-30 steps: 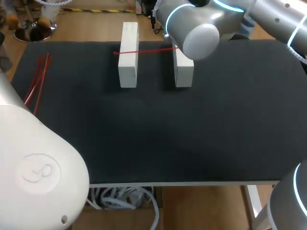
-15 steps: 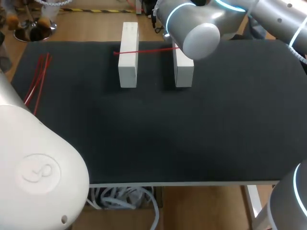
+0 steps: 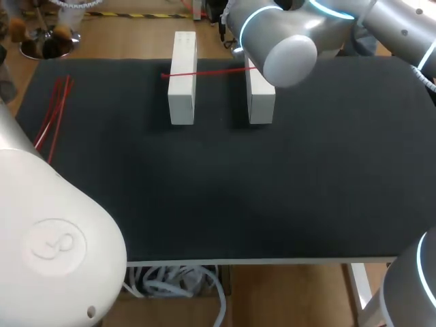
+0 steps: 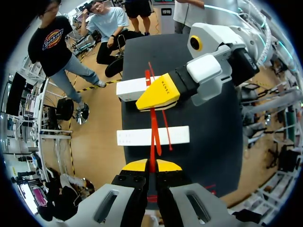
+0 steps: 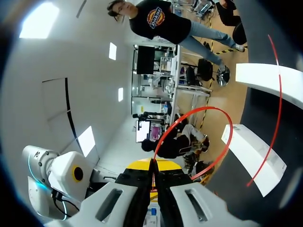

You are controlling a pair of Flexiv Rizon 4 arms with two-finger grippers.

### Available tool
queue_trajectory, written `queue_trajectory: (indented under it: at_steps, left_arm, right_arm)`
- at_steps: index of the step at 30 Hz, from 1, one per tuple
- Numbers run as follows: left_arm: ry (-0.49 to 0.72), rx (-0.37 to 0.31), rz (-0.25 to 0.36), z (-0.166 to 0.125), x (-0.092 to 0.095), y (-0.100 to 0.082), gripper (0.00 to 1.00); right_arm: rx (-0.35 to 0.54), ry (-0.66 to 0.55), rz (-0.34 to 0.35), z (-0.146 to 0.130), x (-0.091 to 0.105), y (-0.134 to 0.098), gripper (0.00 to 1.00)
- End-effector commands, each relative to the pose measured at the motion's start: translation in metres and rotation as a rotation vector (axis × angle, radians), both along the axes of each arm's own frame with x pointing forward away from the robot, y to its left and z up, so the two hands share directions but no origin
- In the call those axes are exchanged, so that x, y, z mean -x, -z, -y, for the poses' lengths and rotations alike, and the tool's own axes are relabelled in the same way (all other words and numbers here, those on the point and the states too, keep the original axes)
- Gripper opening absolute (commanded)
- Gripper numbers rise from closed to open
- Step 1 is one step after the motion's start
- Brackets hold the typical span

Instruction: Grab the tape and strap the tape.

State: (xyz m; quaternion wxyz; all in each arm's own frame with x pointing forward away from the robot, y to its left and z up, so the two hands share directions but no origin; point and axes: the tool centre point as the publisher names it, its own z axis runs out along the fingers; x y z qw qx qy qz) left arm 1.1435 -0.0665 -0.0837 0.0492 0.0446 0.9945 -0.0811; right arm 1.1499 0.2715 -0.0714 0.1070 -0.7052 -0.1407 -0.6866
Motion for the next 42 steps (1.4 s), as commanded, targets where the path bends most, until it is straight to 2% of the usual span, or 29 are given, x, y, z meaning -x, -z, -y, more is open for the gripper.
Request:
queue_trajectory:
  at_steps: [1,17,42]
  left_arm:
    - [0.000,-0.002,-0.001,0.0002,0.0004,-0.0006,0.00]
    - [0.000,-0.002,-0.001,0.0002,0.0004,-0.0006,0.00]
    - [0.000,-0.002,-0.001,0.0002,0.0004,-0.0006,0.00]
  right_arm:
    - [-0.049,0.004,0.140,-0.0008,0.0001,0.0015,0.00]
    - [-0.082,-0.002,0.188,-0.0023,-0.0079,-0.0034,0.00]
    - [-0.063,-0.024,0.170,-0.0030,-0.0060,-0.0025,0.00]
